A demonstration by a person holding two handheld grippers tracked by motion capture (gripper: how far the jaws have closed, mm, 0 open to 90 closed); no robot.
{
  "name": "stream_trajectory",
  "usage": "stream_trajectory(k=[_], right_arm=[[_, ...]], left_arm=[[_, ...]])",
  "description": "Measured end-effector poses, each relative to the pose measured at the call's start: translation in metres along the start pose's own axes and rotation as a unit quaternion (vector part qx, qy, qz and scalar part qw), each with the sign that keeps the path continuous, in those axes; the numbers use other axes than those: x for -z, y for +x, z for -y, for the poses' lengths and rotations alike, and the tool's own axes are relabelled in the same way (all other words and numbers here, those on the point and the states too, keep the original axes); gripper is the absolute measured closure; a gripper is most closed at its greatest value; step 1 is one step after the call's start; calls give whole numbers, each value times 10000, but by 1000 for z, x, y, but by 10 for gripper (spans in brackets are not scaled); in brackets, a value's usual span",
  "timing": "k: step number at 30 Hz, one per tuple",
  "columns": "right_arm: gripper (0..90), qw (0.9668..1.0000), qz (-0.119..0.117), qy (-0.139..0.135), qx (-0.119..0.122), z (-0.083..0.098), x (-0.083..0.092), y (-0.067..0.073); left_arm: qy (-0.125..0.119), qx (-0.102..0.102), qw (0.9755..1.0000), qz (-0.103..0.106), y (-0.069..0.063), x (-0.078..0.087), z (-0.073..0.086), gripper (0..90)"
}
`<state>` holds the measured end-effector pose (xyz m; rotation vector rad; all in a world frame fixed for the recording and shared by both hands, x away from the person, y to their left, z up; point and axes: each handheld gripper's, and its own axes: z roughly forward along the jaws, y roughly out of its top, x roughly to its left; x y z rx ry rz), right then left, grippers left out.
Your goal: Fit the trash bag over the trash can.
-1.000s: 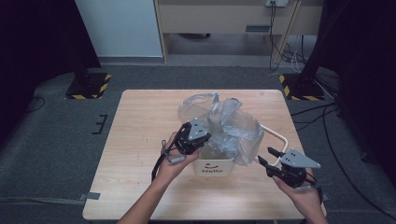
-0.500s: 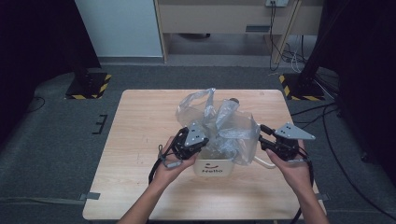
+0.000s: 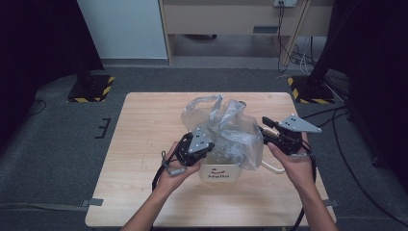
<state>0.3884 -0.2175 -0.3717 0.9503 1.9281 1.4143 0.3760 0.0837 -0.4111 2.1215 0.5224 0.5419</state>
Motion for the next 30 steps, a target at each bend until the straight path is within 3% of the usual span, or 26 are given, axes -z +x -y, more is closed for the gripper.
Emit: stream_trajectory(k=[17, 20, 25, 28, 30], right_arm=[[552, 9999, -106, 58, 77, -5, -4, 7], [549, 9998, -168, 90, 82, -5, -5, 9], [528, 9992, -303, 185, 158, -3, -11, 13], [500, 9988, -401, 258, 144, -1, -16, 15], [480, 9984, -471, 290, 140, 0, -20, 16]], left_arm=[[-137, 50, 9999, -47, 0, 2, -1, 876], [-274, 92, 9996, -80, -1, 2, -3, 792], [-520, 244, 9981, -213, 0, 2, -8, 514], [-682, 428, 9967, -55, 4, -1, -13, 411], [-736, 510, 9960, -63, 5, -2, -14, 370]])
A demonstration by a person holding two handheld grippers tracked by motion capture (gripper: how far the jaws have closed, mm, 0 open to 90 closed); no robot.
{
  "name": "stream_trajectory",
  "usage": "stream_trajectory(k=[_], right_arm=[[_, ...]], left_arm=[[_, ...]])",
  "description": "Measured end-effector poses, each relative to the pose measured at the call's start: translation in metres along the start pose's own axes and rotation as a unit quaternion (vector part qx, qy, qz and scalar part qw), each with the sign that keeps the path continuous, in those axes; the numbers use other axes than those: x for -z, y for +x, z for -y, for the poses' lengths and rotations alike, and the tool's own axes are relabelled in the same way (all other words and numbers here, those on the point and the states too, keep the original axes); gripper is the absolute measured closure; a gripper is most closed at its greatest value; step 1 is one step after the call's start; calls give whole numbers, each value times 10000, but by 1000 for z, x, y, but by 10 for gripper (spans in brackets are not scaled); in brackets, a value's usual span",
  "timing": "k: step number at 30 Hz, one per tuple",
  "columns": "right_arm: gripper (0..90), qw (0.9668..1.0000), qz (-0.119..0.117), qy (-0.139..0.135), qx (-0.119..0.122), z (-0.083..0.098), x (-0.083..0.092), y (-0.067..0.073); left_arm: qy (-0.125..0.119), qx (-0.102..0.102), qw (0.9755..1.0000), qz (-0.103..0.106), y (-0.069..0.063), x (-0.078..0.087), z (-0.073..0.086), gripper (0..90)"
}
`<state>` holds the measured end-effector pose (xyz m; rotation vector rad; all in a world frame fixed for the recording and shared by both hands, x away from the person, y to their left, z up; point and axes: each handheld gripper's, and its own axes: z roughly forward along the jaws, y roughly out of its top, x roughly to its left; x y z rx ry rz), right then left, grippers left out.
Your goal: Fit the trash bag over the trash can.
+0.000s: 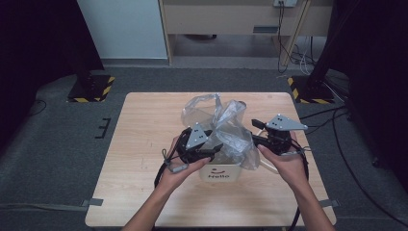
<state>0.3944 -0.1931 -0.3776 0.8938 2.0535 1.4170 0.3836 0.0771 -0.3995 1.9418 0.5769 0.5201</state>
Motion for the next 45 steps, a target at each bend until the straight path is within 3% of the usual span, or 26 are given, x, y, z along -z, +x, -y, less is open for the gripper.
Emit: stream_trajectory(k=[3, 5, 9, 14, 20, 23, 29, 34, 41, 45], right_arm=[[451, 10000, -72, 25, -5, 0, -4, 1], [438, 9999, -122, 13, -26, 0, -6, 2], [427, 9996, -253, 113, -37, 1, -13, 3], [426, 9989, -402, 231, -69, 4, -22, 4], [417, 9980, -513, 307, -202, 9, -31, 4], [477, 9977, -542, 387, -139, 10, -33, 6], [479, 9980, -531, 343, -18, 9, -35, 9], [497, 9981, -536, 302, 87, 8, -36, 10], [729, 9975, -568, 288, 293, 5, -40, 17], [668, 9983, -406, 273, 308, 6, -35, 15]], left_arm=[[0, 101, 9999, 36, 2, -4, -2, 343], [-53, 301, 9994, 172, 5, -7, -2, 343], [-100, 544, 9979, 326, 11, -11, -2, 392], [20, 662, 9971, 378, 15, -13, 0, 455], [158, 551, 9977, 371, 15, -16, 2, 593], [253, 392, 9985, 284, 13, -17, 1, 705], [273, 257, 9989, 292, 9, -17, 0, 879], [306, 240, 9988, 283, 9, -16, 0, 896], [326, 263, 9988, 238, 10, -12, 2, 896], [339, 275, 9989, 176, 11, -9, 3, 897]])
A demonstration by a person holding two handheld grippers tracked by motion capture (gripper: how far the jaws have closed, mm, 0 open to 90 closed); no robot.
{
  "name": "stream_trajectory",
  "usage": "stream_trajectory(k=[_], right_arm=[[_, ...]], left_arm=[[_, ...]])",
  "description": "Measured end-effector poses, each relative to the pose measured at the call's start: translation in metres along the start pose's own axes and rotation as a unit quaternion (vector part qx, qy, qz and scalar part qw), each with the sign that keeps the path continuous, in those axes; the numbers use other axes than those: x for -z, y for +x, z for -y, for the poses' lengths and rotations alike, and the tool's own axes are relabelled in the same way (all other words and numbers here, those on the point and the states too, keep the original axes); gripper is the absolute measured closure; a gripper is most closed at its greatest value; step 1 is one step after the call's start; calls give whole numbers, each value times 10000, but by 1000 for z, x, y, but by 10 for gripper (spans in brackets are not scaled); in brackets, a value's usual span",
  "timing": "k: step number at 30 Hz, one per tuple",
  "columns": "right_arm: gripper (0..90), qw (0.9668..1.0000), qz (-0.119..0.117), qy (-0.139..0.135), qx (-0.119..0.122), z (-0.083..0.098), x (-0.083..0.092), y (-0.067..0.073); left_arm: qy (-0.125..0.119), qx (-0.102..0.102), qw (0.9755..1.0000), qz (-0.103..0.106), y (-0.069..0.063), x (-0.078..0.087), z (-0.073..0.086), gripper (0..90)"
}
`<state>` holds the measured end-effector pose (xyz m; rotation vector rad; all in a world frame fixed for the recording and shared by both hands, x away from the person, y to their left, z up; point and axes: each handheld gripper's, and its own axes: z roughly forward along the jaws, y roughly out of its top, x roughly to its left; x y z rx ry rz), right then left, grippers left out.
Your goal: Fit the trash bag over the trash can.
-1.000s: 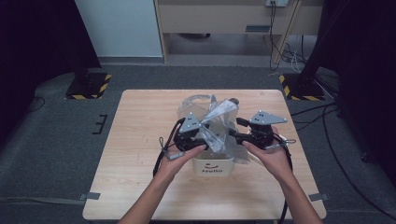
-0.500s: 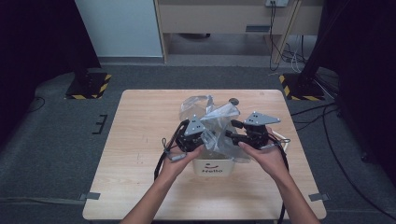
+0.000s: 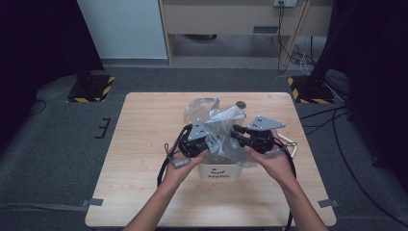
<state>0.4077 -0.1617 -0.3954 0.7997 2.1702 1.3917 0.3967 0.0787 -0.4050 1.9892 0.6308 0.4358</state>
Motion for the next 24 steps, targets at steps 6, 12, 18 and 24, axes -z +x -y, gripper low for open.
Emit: stream_trajectory(k=[6, 12, 18, 24], right_arm=[[588, 9989, 399, -91, -211, 5, 11, -13], [466, 9975, 624, -125, -319, 3, 6, -24], [493, 9977, 617, -169, -214, -8, -7, -27], [851, 9984, 492, -230, -126, -15, -13, -27]], left_arm=[[58, -81, 9999, -18, -2, 1, 2, 898], [81, -112, 9999, -15, -2, 1, 2, 898], [72, -135, 9999, 2, -3, 3, 2, 898], [17, -122, 9999, -19, -5, 9, 6, 897]])
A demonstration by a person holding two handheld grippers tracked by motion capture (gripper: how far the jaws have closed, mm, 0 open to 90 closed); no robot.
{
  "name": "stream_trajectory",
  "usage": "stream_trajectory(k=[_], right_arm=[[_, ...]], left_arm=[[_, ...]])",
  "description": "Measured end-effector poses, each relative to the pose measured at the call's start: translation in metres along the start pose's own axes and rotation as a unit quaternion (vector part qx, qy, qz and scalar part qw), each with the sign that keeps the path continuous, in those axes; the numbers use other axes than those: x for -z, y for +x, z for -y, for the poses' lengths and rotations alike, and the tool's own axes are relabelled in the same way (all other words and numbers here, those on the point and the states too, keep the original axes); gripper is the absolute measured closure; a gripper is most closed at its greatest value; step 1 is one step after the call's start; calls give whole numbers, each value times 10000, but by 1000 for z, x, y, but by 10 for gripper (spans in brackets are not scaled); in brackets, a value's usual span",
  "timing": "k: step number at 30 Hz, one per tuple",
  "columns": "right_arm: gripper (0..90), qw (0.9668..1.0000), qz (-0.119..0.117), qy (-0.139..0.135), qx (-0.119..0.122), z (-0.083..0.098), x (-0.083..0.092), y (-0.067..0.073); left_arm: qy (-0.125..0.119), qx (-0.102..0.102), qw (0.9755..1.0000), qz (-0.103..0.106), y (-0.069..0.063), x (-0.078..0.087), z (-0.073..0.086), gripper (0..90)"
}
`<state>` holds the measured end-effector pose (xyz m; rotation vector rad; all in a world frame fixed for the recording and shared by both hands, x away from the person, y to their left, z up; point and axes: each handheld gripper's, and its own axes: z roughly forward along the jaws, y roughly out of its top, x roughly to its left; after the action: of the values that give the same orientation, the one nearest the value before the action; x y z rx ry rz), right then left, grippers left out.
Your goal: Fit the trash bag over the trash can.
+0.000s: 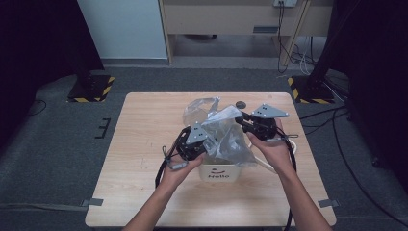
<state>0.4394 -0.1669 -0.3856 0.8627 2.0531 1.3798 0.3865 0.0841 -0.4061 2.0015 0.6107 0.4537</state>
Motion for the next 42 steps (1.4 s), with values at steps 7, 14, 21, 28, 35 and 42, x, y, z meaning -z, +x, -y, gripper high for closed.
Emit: stream_trajectory(k=[7, 14, 21, 28, 35, 42], right_arm=[[900, 9998, 82, 176, -98, 10, -1, -8], [900, 9993, 128, 291, -206, 23, 1, -18], [900, 9985, 168, 403, -318, 35, 2, -26], [900, 9977, 173, 505, -409, 46, 0, -29], [900, 9970, 151, 661, -381, 50, -3, -30], [900, 9960, 92, 784, -411, 53, -8, -27]], left_arm=[[-146, 43, 9999, -81, -3, 18, 9, 895], [-234, -19, 9996, -181, -11, 36, 22, 895], [-334, 135, 9992, -183, -13, 49, 36, 895], [-410, 227, 9988, -123, -17, 56, 45, 896], [-470, 210, 9986, -129, -23, 63, 55, 896], [-440, 108, 9986, -275, -24, 69, 61, 896]])
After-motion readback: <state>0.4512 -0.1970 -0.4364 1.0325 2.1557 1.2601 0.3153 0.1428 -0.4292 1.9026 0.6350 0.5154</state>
